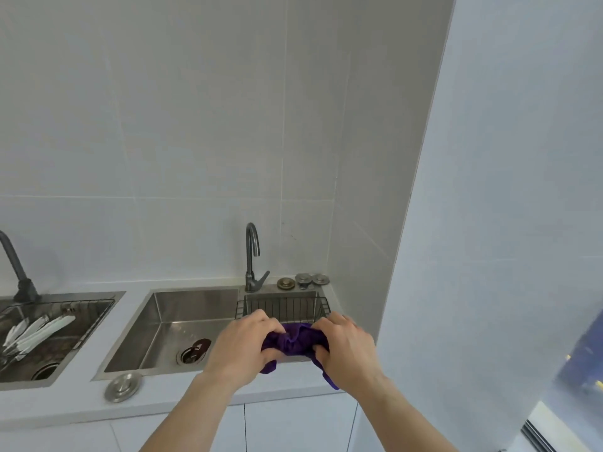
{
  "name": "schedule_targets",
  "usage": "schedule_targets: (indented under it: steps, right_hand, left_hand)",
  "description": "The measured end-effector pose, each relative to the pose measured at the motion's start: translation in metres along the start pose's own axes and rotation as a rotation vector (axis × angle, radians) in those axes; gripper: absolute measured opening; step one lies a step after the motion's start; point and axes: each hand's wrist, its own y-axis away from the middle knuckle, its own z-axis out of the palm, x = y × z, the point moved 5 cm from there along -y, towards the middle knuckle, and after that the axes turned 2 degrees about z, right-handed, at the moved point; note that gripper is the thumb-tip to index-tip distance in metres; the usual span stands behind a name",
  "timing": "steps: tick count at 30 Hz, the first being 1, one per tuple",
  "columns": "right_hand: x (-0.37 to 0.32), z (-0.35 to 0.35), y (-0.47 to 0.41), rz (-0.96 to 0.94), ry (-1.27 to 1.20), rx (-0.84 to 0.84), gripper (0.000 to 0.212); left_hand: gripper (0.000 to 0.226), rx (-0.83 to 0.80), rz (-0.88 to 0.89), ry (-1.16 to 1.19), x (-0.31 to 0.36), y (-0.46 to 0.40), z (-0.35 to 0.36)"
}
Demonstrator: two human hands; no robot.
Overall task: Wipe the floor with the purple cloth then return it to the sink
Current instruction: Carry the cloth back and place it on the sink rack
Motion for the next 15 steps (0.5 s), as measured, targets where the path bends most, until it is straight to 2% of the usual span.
schedule_targets:
  steps: [6, 15]
  right_hand:
    - [-0.020, 0.012, -0.055, -0.008, 0.041, 0.082, 0.027]
    - [-0.013, 0.057, -0.120, 0.017, 0.059, 0.069, 0.029]
  left_hand:
    - [0.035, 0.074, 0.032, -0.010, -0.042, -0.044, -0.017]
    - [0.033, 0.101, 0.023, -0.011, -0.091, -0.098, 0.009]
